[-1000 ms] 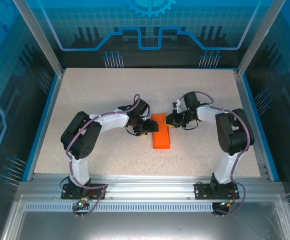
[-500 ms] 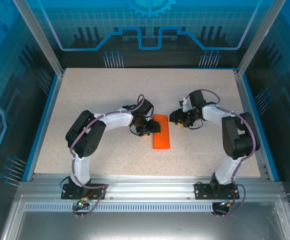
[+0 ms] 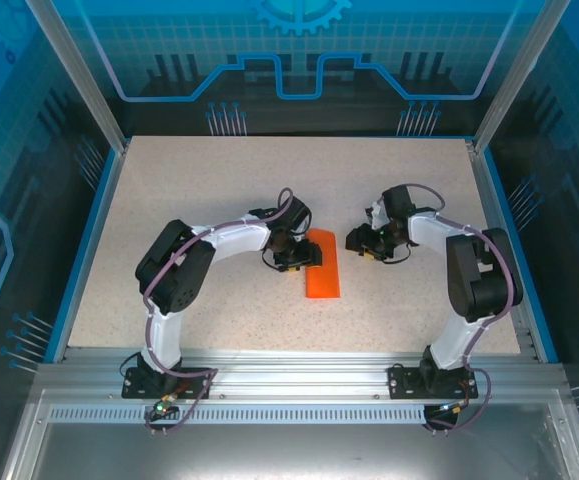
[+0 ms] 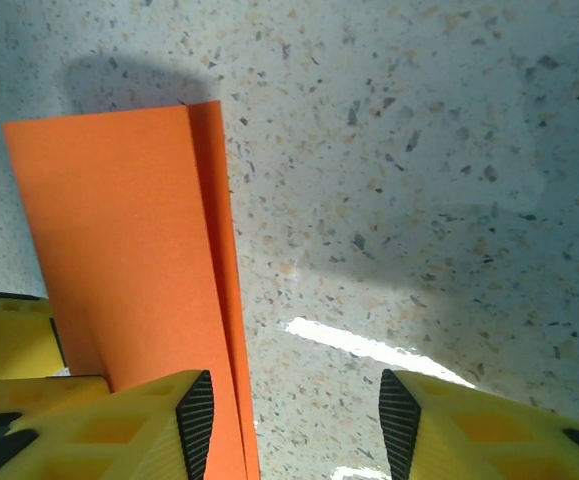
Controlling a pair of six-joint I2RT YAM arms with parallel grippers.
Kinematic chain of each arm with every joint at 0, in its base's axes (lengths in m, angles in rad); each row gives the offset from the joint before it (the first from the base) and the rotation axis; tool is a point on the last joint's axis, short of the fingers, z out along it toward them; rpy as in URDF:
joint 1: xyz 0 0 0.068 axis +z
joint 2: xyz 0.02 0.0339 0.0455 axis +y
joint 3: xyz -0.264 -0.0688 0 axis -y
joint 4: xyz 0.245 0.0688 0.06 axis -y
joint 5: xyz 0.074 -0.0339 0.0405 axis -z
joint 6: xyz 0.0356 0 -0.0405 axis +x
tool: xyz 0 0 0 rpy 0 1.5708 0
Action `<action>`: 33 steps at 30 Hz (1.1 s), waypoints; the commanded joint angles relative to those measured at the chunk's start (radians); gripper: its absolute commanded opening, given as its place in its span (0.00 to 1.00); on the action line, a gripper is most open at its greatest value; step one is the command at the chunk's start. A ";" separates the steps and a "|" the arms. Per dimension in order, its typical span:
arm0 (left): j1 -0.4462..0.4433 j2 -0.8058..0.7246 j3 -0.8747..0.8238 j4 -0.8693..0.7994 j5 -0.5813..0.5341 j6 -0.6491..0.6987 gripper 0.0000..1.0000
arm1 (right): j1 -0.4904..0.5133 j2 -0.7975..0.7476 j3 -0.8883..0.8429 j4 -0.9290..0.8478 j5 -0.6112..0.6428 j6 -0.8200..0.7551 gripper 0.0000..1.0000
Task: Fold a paper plane with a square sheet of paper (fold left side to right side)
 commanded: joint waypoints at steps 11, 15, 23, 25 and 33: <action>-0.019 0.059 0.056 -0.076 -0.004 -0.012 0.61 | 0.001 0.065 0.006 -0.060 0.040 -0.010 0.50; -0.019 0.069 0.062 -0.077 0.001 -0.012 0.61 | 0.003 0.066 0.007 -0.062 0.039 -0.009 0.50; -0.026 0.080 0.072 -0.085 0.004 -0.004 0.61 | 0.006 0.066 0.010 -0.063 0.039 -0.010 0.51; -0.027 0.082 0.074 -0.091 0.004 -0.001 0.61 | 0.006 0.065 0.011 -0.065 0.039 -0.010 0.51; -0.032 0.100 0.095 -0.114 0.004 0.009 0.61 | 0.008 0.065 0.015 -0.069 0.038 -0.009 0.51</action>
